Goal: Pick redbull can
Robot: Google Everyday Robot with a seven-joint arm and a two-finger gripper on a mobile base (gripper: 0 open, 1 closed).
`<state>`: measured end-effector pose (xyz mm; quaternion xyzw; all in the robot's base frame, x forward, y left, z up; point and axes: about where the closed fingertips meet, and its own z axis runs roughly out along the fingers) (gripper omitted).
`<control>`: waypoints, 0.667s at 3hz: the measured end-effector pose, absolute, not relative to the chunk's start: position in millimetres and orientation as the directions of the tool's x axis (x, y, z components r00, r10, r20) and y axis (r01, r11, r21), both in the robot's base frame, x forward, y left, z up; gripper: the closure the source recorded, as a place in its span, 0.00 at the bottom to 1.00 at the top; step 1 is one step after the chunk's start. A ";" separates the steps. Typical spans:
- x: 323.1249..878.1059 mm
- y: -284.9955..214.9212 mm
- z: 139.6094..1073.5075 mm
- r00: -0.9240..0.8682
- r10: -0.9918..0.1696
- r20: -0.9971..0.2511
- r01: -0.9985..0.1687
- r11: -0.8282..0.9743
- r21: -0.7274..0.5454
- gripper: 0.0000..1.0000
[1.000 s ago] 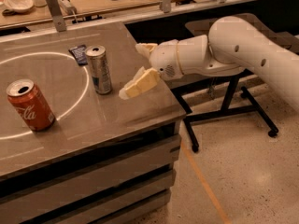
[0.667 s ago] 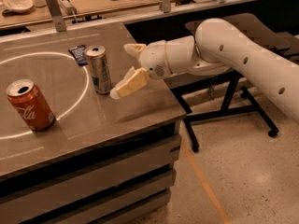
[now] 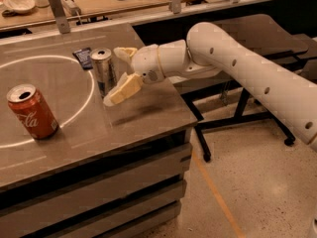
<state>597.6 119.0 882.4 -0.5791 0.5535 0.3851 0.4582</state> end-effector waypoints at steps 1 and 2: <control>601.4 133.0 875.6 0.095 -0.263 -0.960 -0.995 0.004 -0.100 0.17; 604.7 142.6 873.6 0.102 -0.228 -0.968 -0.995 -0.024 -0.099 0.39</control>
Offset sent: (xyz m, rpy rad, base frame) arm 0.0143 0.0295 -0.0110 0.0999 0.0039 0.0934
